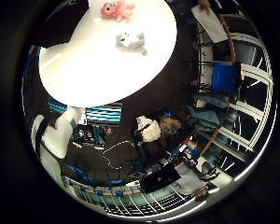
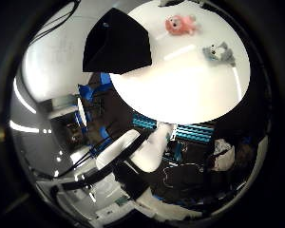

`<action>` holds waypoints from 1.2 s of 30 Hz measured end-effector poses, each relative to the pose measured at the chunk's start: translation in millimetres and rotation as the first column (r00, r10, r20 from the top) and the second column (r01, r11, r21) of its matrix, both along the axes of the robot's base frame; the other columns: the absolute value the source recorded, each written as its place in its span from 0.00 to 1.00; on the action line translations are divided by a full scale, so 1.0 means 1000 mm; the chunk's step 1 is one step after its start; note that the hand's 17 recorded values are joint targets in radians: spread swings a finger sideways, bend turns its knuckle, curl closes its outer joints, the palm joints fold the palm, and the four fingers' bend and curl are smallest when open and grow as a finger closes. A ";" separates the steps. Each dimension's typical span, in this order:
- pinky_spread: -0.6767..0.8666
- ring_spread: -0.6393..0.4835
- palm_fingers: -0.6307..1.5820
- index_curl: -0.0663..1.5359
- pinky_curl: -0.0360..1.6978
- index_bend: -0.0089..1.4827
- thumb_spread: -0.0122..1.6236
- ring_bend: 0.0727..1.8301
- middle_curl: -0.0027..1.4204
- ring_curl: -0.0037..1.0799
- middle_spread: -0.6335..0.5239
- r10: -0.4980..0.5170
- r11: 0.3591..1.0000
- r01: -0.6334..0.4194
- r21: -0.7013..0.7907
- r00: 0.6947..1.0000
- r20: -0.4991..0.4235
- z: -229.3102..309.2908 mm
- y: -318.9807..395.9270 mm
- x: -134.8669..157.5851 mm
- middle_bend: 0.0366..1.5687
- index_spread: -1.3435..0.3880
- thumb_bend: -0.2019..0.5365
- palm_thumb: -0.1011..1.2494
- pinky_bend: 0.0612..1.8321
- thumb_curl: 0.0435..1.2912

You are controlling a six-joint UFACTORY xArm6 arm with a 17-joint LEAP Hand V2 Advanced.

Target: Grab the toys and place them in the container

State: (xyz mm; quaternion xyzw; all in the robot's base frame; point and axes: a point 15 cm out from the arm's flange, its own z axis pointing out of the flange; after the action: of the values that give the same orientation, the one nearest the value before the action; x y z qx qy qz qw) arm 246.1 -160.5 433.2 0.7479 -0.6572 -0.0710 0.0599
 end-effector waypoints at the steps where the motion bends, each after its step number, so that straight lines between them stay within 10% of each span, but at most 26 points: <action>1: 0.71 0.76 0.32 0.21 0.19 0.11 0.63 0.11 0.23 0.21 0.59 0.001 1.000 -0.001 -0.007 1.000 -0.003 0.000 0.000 0.000 0.11 0.55 0.25 0.29 0.21 0.19; 36: 0.70 0.75 0.32 0.20 0.19 0.11 0.65 0.12 0.23 0.25 0.58 -0.011 0.980 0.051 -0.191 0.979 0.206 -0.099 -0.138 0.147 0.10 0.55 0.24 0.40 0.22 0.19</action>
State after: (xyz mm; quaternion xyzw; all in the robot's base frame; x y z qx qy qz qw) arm 392.7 -298.9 334.2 0.7313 -0.6754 0.0698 0.0643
